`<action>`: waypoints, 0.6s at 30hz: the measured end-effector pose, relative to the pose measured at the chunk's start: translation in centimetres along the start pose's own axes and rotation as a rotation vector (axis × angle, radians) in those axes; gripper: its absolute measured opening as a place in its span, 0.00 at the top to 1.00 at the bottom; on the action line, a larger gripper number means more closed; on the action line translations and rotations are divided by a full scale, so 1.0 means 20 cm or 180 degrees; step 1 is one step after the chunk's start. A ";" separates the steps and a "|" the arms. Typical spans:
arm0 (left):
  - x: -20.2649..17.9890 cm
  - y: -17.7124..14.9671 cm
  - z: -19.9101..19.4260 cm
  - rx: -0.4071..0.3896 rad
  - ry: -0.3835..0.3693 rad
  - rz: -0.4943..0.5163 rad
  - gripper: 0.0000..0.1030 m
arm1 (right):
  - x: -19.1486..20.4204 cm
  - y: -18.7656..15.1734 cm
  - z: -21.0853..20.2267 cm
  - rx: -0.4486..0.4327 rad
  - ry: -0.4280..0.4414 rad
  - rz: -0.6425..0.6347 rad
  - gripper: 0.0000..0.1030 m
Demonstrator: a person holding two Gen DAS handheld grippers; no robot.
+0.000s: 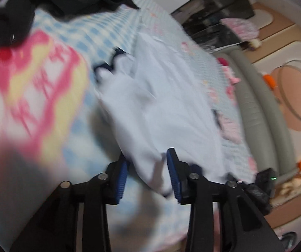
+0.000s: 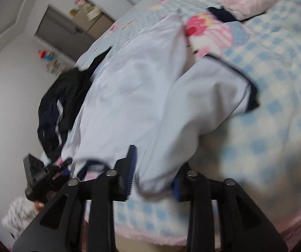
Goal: Fold clothes
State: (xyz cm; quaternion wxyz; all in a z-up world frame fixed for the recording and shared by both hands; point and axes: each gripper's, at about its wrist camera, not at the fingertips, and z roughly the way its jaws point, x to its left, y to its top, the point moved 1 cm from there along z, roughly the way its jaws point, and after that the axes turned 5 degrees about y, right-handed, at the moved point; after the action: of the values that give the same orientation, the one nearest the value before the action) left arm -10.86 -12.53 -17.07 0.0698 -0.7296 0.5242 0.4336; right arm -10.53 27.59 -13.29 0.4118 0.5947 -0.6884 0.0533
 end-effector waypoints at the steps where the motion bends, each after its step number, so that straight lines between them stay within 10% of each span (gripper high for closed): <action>1: -0.02 -0.02 0.02 0.0008 -0.0032 -0.0006 0.59 | 0.02 -0.02 0.02 0.0044 -0.0055 -0.0080 0.63; 7: -0.09 0.01 0.15 0.0065 0.0260 0.0151 0.77 | 0.08 -0.03 0.17 0.0128 -0.0244 -0.0338 0.63; 10: -0.15 0.05 0.15 0.0109 0.0352 0.0144 0.92 | 0.09 -0.04 0.17 0.0154 -0.0380 -0.0373 0.83; 18: -0.34 -0.01 -0.10 0.0099 0.0278 0.0400 0.95 | 0.16 0.00 -0.15 -0.0060 -0.0171 -0.0161 0.94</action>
State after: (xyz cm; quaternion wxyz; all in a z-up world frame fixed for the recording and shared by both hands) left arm -9.99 -8.82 -11.16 0.0309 -0.7123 0.5782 0.3967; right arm -8.83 26.74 -9.41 0.4001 0.6093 -0.6843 0.0203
